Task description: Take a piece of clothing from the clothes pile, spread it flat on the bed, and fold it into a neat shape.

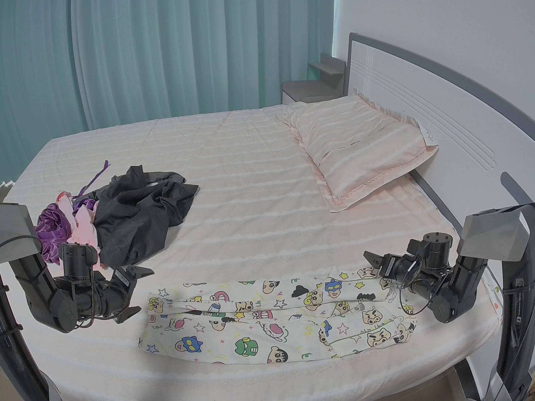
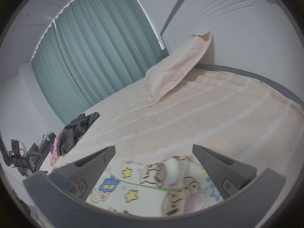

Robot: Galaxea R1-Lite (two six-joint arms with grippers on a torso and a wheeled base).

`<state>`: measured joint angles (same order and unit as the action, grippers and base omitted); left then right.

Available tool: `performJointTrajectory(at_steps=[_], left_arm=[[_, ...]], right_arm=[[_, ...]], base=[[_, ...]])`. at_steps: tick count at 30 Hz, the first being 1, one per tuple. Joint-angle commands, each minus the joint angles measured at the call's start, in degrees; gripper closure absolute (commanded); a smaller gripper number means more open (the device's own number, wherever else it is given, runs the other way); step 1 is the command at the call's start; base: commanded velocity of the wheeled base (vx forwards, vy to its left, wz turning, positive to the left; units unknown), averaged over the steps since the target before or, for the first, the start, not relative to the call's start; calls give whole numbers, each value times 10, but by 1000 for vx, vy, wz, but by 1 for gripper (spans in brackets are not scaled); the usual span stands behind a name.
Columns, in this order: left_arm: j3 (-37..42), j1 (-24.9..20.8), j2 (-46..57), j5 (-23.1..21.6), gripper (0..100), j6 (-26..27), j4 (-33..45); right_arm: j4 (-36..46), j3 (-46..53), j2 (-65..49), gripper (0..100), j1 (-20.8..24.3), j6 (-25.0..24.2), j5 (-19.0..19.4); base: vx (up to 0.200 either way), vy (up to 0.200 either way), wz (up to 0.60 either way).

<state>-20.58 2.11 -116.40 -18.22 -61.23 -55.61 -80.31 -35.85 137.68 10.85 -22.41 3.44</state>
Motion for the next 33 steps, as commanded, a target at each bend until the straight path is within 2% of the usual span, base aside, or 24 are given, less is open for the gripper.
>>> performJointTrajectory(at_steps=[1, 3, 4, 6, 20, 26, 30, 31, 33], left_arm=[[0, -1, -1, -1, 0, 0, 0], [0, 0, -1, -1, 0, -1, 0], [0, -1, -1, -1, 0, -1, 0], [0, 0, -1, -1, 0, -1, 0], [-1, -1, -1, -1, 0, 0, 0], [0, -1, -1, -1, 0, 0, 0], [-1, -1, -1, -1, 0, 0, 0], [-2, -1, -1, -1, 0, 0, 0], [-2, -1, -1, -1, 0, 0, 0]], right_arm=[[1, 14, -21, 0, 69, -19, -22], [1, 16, -19, 0, 79, -28, -25], [0, 17, -7, 0, 97, -53, -26], [1, 14, 4, 0, 99, -60, -26], [-5, 2, 67, 0, 54, -87, -19], [-48, 36, 23, 0, 55, -87, -25], [-65, 73, -32, 0, 22, -84, -26], [-53, 102, -72, 0, 0, -81, -21], [-32, 124, -86, 0, -6, -79, -18]], base=[[0, 0, 0], [0, 0, 0], [0, 0, 0], [0, 0, 0], [0, 0, 0], [0, 0, 0], [0, 0, 0], [0, 0, 0], [0, 0, 0]])
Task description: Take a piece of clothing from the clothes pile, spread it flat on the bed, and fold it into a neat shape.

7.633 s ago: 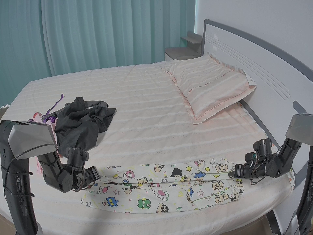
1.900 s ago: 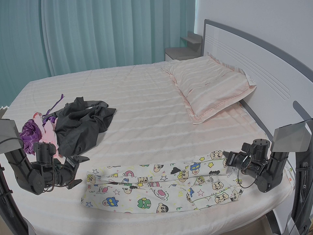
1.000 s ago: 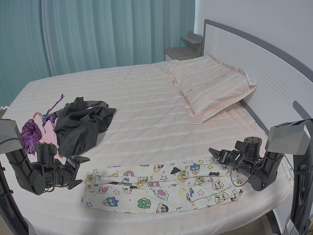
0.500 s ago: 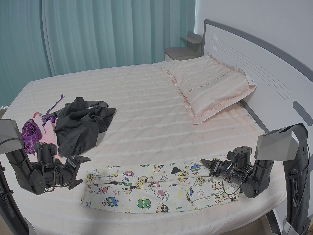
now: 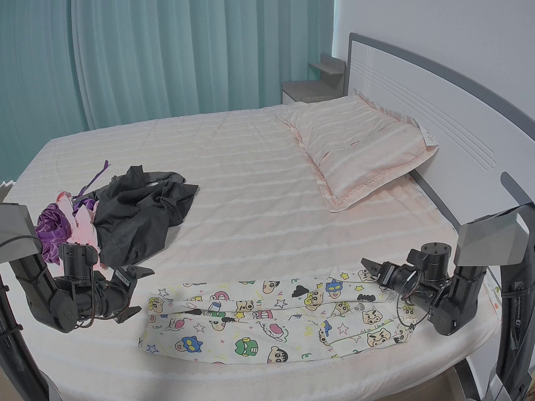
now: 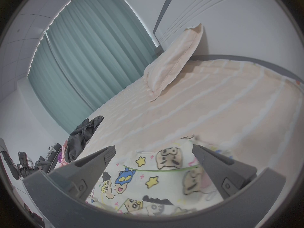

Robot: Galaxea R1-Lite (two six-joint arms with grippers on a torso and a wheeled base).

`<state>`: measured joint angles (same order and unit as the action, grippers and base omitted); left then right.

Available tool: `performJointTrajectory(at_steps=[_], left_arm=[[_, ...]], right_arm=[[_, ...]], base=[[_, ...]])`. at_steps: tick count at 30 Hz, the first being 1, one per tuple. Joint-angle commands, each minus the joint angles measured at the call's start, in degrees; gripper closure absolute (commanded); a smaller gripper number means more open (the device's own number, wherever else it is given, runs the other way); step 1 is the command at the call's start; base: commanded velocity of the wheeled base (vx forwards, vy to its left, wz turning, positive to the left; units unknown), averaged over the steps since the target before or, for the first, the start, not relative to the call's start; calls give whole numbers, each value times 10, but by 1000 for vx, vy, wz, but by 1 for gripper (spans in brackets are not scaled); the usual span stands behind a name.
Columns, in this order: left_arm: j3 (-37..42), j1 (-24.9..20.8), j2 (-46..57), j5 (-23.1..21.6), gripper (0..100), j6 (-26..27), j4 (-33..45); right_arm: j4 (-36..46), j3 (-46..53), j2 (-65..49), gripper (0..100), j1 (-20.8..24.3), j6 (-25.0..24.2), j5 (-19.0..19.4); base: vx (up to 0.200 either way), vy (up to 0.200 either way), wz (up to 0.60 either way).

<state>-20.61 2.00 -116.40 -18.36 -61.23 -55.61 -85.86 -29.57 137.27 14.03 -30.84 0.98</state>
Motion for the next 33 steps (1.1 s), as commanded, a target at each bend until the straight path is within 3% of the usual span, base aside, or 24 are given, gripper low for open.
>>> performJointTrajectory(at_steps=[1, 3, 14, 32, 33], left_arm=[[0, 0, -1, 1, 0, 0, 0], [0, 0, -1, 0, 0, 0, 0], [0, 0, -1, 0, 0, 0, 0], [-1, -2, -2, 1, 0, 0, 0], [-1, -2, -2, 1, 0, 0, 0]], right_arm=[[31, 67, -84, 0, -38, 6, 9], [55, 94, -83, 0, -37, 10, 32], [52, 77, 20, 0, -35, 5, 68], [59, 13, 47, 0, -35, -3, 99], [59, 10, 48, 100, -34, -4, 106]], base=[[0, 0, 0], [0, 0, 0], [0, 0, 0], [0, 0, 0], [0, 0, 0]])
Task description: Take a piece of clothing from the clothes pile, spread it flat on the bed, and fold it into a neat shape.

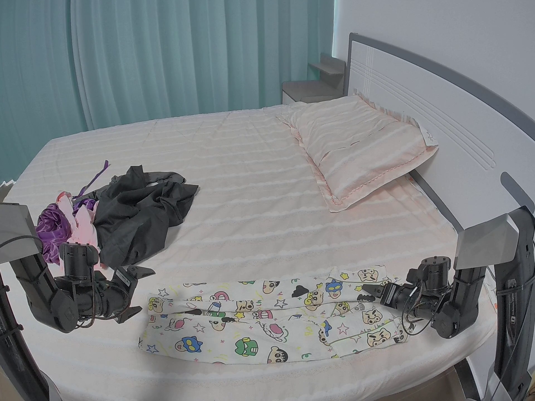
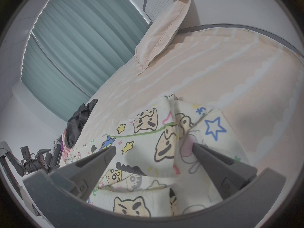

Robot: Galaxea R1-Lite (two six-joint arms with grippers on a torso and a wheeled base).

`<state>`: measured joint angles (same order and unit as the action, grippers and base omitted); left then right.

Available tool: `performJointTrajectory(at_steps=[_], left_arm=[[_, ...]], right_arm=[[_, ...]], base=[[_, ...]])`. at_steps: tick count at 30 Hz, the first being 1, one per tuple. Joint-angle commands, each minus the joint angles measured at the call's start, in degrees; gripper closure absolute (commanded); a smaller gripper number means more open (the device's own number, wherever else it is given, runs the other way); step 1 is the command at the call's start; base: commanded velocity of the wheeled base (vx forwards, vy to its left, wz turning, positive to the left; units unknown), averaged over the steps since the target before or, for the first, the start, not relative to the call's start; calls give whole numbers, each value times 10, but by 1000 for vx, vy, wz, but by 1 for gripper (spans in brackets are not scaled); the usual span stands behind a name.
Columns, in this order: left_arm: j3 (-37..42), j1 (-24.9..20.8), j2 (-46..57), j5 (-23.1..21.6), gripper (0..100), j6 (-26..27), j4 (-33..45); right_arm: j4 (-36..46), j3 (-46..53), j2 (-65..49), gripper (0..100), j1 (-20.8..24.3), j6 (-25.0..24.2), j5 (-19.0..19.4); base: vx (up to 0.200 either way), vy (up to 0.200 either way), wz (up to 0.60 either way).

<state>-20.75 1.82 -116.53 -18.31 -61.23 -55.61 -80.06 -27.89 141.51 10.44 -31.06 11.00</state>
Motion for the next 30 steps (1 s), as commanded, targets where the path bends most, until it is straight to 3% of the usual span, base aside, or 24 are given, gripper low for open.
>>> performJointTrajectory(at_steps=[1, 15, 30], left_arm=[[0, 0, -1, 0, 0, 0, 0], [0, 0, -1, 0, 0, 0, 0], [0, 0, -1, 0, 0, 0, 0]], right_arm=[[1, -8, 6, 100, 2, -1, 10], [1, 15, -24, 100, -9, -46, 13], [30, 57, -61, 100, -49, -30, 40]], base=[[0, 0, 0], [0, 0, 0], [0, 0, 0]])
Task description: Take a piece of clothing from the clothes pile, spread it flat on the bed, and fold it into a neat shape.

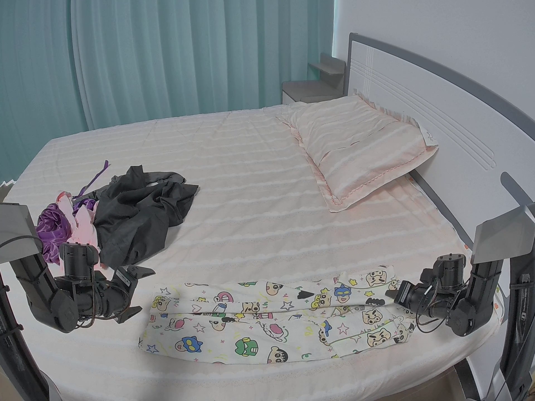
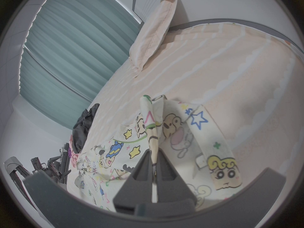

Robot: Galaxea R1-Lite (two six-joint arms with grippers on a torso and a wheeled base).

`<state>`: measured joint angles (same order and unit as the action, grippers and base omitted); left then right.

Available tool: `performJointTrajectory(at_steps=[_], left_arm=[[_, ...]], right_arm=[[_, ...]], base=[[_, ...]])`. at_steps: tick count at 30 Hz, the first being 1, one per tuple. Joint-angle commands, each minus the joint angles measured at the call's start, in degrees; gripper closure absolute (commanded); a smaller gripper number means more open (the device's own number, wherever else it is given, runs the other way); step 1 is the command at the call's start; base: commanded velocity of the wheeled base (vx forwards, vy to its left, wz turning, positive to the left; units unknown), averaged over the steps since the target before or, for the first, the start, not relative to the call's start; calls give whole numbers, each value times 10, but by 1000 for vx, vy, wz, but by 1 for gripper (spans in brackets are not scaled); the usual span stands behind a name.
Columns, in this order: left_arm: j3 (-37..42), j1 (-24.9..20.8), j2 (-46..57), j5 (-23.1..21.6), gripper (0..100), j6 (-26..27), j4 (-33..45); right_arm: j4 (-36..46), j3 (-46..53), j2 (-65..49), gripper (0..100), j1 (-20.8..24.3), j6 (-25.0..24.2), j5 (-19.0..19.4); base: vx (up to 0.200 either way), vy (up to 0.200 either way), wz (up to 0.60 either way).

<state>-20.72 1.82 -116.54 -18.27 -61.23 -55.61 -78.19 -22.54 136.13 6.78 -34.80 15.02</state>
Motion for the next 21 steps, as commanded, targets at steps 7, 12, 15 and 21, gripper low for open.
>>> performJointTrajectory(at_steps=[7, 12, 15, 21], left_arm=[[0, 0, -1, 0, 0, 0, 0], [0, 0, -1, 0, 0, 0, 0], [1, 0, -1, -1, 0, 0, 0], [1, 0, -1, -1, 0, 0, 0]], right_arm=[[26, 10, 2, 100, -22, 37, 0], [26, 10, 1, 0, -22, 37, 0], [20, 11, -3, 0, -22, 37, -1], [20, 16, -41, 0, -9, 35, -8]], base=[[0, 0, 0], [0, 0, 0], [0, 0, 0], [0, 0, 0]])
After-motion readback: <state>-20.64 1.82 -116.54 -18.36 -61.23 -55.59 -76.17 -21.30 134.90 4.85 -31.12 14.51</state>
